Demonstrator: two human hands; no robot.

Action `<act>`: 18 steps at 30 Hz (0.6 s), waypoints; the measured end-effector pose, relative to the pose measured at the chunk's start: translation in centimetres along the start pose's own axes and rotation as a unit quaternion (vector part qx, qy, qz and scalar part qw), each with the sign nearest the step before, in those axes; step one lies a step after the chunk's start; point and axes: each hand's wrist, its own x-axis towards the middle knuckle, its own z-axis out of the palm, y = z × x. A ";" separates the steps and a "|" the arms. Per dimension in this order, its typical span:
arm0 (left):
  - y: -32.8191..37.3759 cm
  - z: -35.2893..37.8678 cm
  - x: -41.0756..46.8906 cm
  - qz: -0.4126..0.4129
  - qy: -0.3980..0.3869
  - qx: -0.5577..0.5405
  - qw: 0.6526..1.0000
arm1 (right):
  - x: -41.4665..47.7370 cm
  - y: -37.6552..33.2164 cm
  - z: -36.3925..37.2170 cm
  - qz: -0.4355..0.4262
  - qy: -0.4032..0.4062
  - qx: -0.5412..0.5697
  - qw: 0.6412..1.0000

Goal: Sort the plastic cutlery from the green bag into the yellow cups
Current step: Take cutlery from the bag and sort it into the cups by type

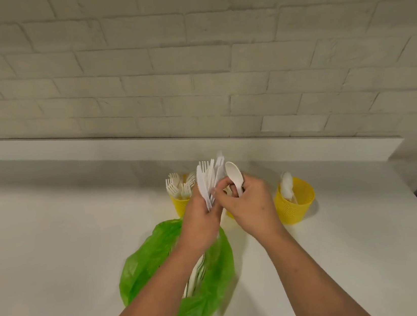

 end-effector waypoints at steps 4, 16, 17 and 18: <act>-0.1 -0.1 -0.1 0.010 0.019 0.032 0.999 | 0.1 -0.2 0.1 -0.052 0.018 0.024 0.998; -0.7 -0.5 -0.6 0.025 0.053 0.102 0.993 | 2.1 -1.3 -1.9 -0.075 -0.140 -0.075 0.984; -0.9 -0.5 -0.7 0.026 0.053 0.110 0.992 | 2.3 -1.4 -2.2 -0.075 -0.141 -0.073 0.984; -1.0 -0.4 -0.8 0.027 0.053 0.118 0.991 | 2.5 -1.4 -2.5 -0.079 -0.136 -0.078 0.984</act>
